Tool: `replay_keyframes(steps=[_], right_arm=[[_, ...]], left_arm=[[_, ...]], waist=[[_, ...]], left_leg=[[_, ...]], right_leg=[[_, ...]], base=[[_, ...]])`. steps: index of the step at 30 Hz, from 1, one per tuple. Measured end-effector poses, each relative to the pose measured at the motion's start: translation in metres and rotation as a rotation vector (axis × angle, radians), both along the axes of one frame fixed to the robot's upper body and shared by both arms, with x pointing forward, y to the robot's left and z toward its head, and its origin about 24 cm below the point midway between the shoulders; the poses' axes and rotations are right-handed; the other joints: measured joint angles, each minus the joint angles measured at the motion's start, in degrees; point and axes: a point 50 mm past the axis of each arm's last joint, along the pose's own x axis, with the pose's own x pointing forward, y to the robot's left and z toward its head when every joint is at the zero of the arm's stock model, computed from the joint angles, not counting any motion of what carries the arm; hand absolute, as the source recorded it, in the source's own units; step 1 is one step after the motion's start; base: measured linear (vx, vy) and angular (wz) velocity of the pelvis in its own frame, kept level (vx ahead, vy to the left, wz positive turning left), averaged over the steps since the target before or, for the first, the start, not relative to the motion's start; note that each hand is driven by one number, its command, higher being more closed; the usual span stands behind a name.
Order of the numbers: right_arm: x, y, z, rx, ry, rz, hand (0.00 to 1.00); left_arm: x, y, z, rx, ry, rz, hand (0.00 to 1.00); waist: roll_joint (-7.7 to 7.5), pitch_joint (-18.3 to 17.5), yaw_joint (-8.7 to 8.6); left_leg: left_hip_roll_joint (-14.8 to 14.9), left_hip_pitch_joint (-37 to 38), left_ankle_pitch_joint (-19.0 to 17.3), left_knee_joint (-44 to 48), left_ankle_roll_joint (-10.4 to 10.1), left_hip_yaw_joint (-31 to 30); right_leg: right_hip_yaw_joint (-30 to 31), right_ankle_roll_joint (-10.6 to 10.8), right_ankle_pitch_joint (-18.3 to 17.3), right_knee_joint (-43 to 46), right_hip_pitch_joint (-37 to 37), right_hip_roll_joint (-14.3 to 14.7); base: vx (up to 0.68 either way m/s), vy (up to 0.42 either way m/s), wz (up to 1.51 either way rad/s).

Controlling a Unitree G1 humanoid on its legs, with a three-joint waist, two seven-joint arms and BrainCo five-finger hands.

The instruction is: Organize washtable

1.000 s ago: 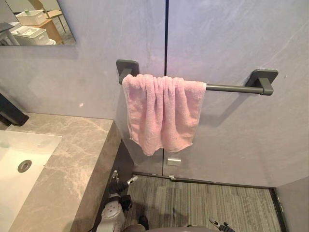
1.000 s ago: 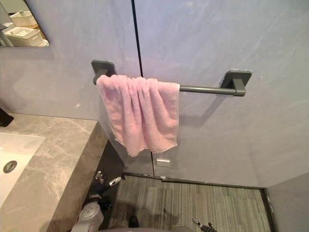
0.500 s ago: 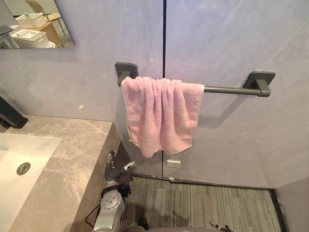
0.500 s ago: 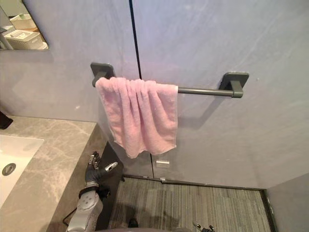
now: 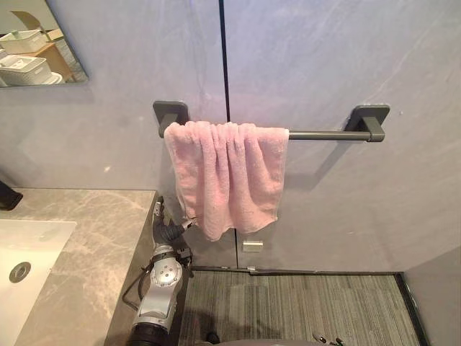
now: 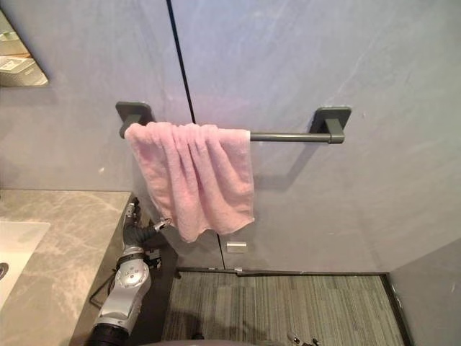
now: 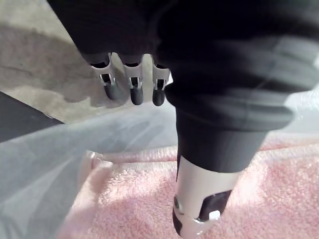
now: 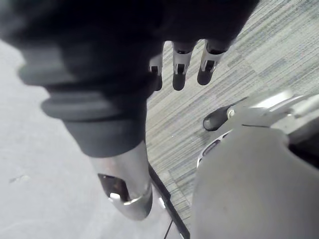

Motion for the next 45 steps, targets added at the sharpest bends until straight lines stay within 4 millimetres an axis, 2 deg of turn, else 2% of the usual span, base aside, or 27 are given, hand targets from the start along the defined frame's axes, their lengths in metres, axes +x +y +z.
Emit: replay_keyframes(steps=[3, 14, 26, 32, 33, 39, 45], right_arm=[[-0.001, 0.0, 0.0, -0.002, 0.005, 0.006, 0.0], [0.003, 0.001, 0.0, 0.0, -0.009, 0.02, 0.0], [0.006, 0.002, 0.001, 0.001, -0.017, 0.026, 0.0], [0.006, 0.003, 0.001, 0.001, -0.017, 0.028, 0.0], [0.006, 0.003, 0.001, 0.001, -0.017, 0.029, 0.0], [0.007, 0.004, 0.001, 0.003, -0.017, 0.044, 0.0], [0.008, 0.006, 0.0, 0.004, -0.02, 0.056, 0.0]], left_arm=[[0.008, 0.0, 0.004, 0.005, -0.012, 0.003, 0.0], [0.01, 0.003, -0.003, 0.001, 0.025, 0.02, 0.0], [0.011, -0.005, -0.005, 0.01, 0.038, -0.024, 0.0], [0.01, -0.016, -0.007, 0.019, 0.054, -0.099, 0.0], [0.01, -0.019, -0.008, 0.018, 0.058, -0.124, 1.0], [0.01, -0.04, -0.01, 0.008, 0.074, -0.251, 1.0], [0.01, -0.041, -0.01, 0.002, 0.075, -0.264, 1.0]], waist=[[-0.14, 0.0, -0.15], [-0.34, -0.1, -0.19], [-0.46, -0.1, -0.1], [-0.5, -0.2, 0.01], [-0.5, -0.2, 0.01], [-0.78, -0.5, -0.4], [-0.97, -0.6, -1.5]], left_leg=[[0.0, 0.0, 0.0, 0.0, 0.0, 0.1], [0.0, -0.2, -0.4, -0.3, -0.1, 1.3], [-0.1, -0.5, -0.3, 0.0, 0.0, 1.2], [-0.2, -0.5, -0.2, 0.0, 0.0, 0.9], [-0.2, -0.5, -0.2, 0.0, 0.1, 0.7], [-0.2, -0.5, -0.2, 0.0, 0.1, 0.6], [-0.2, -0.5, -0.2, 0.0, 0.1, 0.6]], right_leg=[[0.1, 0.0, 0.0, 0.0, 0.0, 0.0], [1.5, 0.1, 0.7, -0.8, -0.7, 0.0], [1.5, 0.3, 1.2, -0.8, -0.9, -0.1], [1.2, 0.3, 1.2, -0.8, -0.8, -0.1], [1.1, 0.3, 1.2, -0.8, -0.8, -0.1], [0.7, 0.3, 1.2, -0.8, -0.7, -0.1], [0.7, 0.3, 1.2, -0.8, -0.7, -0.1]], base=[[0.0, 0.0, 0.0], [-0.02, -0.011, -0.06], [0.0, 0.0, 0.0], [0.0, -0.004, 0.01], [-0.01, -0.014, 0.04], [0.0, -0.002, 0.01], [0.0, 0.0, 0.0]])
